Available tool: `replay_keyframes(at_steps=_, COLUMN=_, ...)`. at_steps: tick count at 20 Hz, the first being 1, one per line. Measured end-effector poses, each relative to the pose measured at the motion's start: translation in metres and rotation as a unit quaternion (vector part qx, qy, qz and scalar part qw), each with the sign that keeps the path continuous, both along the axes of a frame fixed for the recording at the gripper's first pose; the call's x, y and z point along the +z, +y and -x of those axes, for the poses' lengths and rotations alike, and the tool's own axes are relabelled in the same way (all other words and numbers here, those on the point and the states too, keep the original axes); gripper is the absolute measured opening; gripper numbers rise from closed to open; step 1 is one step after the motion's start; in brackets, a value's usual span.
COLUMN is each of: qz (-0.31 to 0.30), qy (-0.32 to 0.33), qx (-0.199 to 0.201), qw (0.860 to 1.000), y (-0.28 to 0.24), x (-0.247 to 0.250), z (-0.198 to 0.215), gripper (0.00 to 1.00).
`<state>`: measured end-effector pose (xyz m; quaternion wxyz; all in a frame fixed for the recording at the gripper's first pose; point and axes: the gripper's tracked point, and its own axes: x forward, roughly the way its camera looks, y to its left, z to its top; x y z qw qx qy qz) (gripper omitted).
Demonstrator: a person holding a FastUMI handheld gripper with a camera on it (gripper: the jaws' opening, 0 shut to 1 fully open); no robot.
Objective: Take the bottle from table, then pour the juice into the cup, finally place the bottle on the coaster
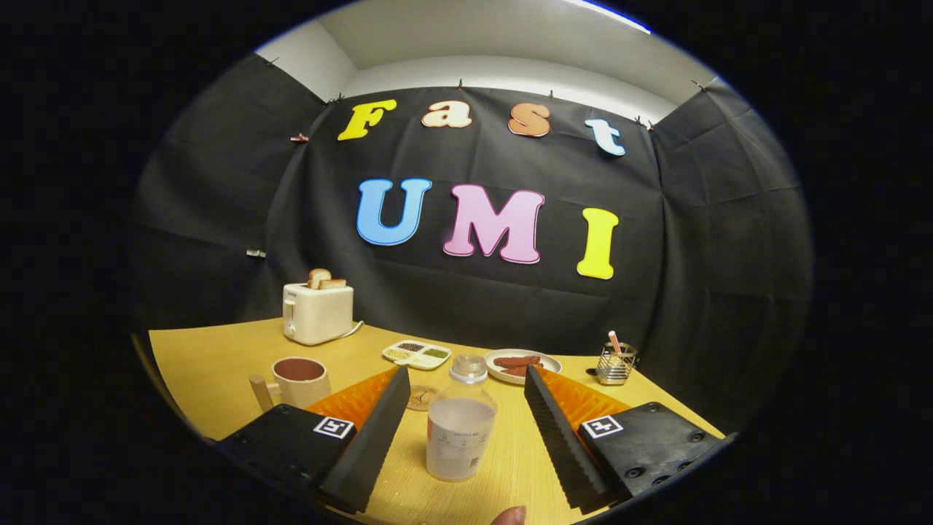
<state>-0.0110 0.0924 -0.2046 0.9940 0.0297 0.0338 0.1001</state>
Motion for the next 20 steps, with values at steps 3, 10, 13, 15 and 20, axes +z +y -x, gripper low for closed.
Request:
replay_keyframes(at_steps=3, qz=-0.012, qy=0.019, qx=-0.004, qw=1.000, y=0.007, x=-0.031, z=-0.006, gripper=0.97)
replay_keyframes(at_steps=10, qz=-0.017, qy=0.047, qx=-0.024, qw=0.998, y=0.009, x=-0.071, z=-0.023, gripper=0.97)
replay_keyframes(at_steps=13, qz=-0.029, qy=0.060, qx=-0.028, qw=0.997, y=0.011, x=-0.078, z=-0.030, gripper=0.97)
replay_keyframes(at_steps=15, qz=-0.027, qy=0.066, qx=-0.031, qw=0.997, y=0.011, x=-0.081, z=-0.031, gripper=0.95)
replay_keyframes(at_steps=20, qz=0.019, qy=0.077, qx=-0.037, qw=0.996, y=0.005, x=-0.074, z=-0.039, gripper=0.75)
